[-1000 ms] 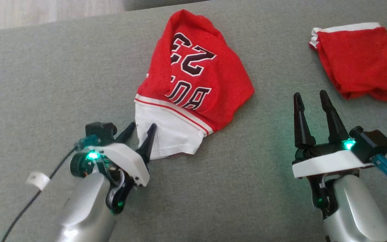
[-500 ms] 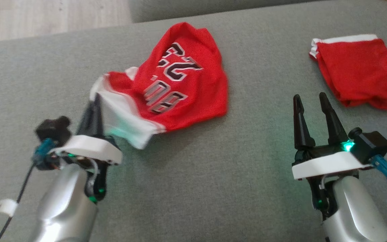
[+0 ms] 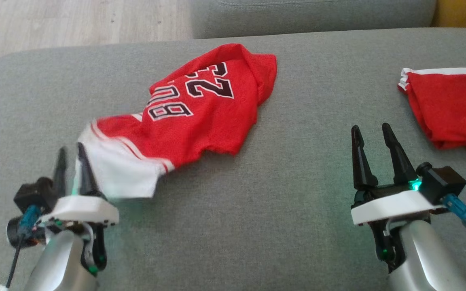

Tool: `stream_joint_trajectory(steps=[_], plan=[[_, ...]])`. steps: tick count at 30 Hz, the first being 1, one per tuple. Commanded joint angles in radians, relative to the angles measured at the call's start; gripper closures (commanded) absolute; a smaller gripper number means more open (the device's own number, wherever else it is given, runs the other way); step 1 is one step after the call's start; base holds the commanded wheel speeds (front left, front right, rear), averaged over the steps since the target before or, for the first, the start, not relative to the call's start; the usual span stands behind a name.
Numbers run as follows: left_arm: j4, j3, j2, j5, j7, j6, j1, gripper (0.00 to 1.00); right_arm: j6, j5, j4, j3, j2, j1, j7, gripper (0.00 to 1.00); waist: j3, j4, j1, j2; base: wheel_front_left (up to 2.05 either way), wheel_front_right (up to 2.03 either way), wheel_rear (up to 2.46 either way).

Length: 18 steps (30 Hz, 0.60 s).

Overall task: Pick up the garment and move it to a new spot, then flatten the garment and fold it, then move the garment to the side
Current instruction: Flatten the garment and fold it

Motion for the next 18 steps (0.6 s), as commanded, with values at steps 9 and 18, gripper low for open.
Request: stream_joint_trajectory(steps=[9,18], plan=[[-0.084,0.061,0.023,0.049,-0.012,0.002,-0.026,0.00,-0.005,-0.012,-0.022,0.024,-0.002,-0.018,-0.006,0.00,-0.019,0.022,0.0001,0.0000,0.00,0.00,0.00],[-0.280,0.087,-0.052,0.094,-0.012,-0.066,0.044,0.00,-0.005,-0.034,-0.029,0.045,-0.002,-0.025,-0.006,0.00,-0.018,0.060,0.0001,0.0000,0.00,0.00,0.00]])
